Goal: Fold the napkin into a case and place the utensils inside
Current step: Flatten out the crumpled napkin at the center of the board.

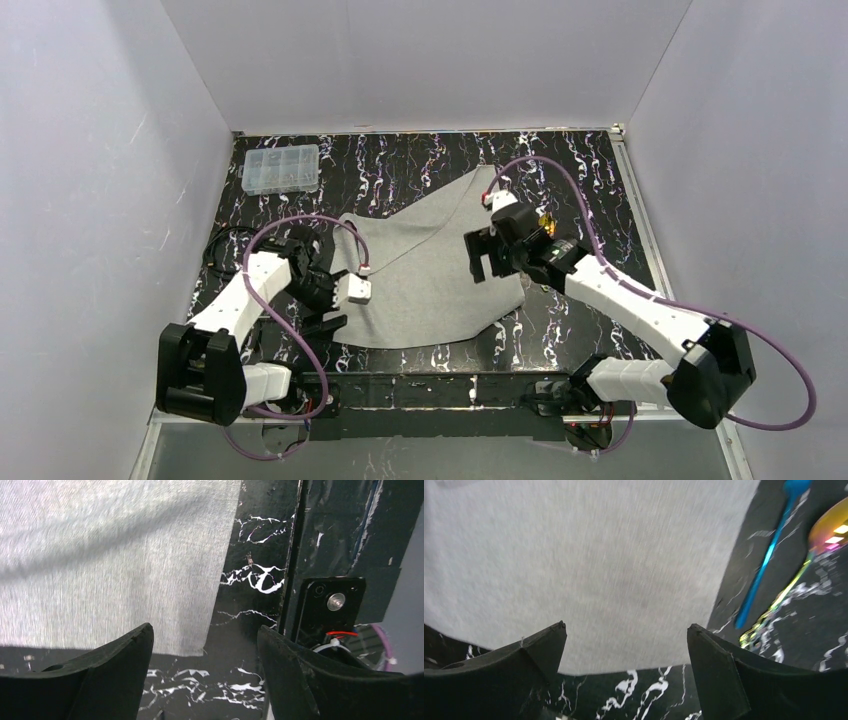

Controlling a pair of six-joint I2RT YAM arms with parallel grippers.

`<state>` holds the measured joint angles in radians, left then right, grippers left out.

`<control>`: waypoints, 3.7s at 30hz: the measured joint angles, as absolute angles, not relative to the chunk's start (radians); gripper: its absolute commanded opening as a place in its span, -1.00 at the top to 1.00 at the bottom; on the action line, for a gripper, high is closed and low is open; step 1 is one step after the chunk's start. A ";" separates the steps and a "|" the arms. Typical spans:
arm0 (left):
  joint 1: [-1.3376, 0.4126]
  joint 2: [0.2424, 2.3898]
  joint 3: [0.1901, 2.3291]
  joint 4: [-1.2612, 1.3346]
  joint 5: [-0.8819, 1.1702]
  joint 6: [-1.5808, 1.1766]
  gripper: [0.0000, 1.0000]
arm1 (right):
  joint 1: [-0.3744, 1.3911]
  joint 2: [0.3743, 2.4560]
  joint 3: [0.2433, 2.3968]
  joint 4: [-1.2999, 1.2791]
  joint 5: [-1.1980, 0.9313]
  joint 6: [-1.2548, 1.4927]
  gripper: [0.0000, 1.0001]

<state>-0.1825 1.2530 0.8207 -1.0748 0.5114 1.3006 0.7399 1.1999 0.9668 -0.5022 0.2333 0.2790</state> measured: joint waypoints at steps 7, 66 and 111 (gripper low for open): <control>-0.273 1.275 0.760 -0.971 0.481 1.328 -0.49 | 0.740 1.383 0.909 -0.488 0.119 0.311 -0.87; -0.258 1.288 1.066 -0.905 0.417 1.113 1.00 | 0.543 1.091 0.759 -0.502 0.026 0.472 0.97; -0.226 0.867 1.561 -1.111 0.374 0.991 1.00 | 0.543 0.841 1.396 -0.885 -0.174 0.476 0.97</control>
